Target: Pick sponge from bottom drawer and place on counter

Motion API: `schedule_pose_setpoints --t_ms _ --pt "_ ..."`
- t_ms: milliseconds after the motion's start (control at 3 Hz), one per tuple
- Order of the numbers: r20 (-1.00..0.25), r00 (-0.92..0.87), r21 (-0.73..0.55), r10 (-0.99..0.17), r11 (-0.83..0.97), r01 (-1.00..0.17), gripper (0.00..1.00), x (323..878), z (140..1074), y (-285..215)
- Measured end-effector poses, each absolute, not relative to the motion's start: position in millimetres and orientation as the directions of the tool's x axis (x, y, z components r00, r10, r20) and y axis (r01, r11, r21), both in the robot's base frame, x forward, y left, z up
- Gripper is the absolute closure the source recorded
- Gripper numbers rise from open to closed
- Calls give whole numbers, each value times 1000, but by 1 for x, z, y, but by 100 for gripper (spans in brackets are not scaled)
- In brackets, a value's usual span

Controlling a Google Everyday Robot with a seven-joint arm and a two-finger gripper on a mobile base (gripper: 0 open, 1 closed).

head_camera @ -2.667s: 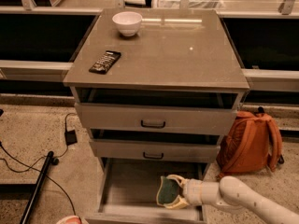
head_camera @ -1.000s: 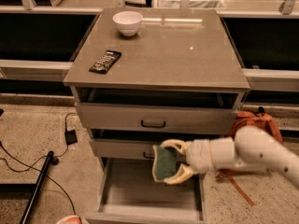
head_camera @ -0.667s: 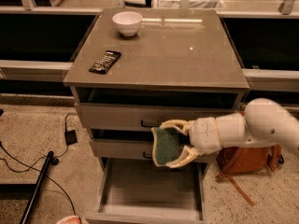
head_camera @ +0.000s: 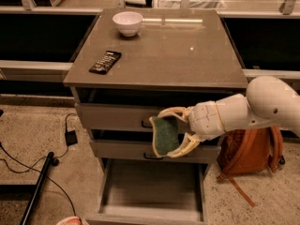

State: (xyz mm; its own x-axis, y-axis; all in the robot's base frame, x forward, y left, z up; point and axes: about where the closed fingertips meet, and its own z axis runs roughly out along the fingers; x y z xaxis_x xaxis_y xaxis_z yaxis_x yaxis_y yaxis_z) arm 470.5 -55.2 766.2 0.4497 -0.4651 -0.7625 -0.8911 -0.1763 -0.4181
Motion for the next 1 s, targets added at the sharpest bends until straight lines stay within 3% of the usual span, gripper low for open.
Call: schedule_pose_setpoints --t_ms 333,667,1000 --pt "-750 411 -365 -519 -193 -911 100 497 801 -61" --pt "-771 279 -288 -573 -77 -954 100 553 838 -82" --pt "-833 124 -217 -539 113 -969 100 602 867 -109"
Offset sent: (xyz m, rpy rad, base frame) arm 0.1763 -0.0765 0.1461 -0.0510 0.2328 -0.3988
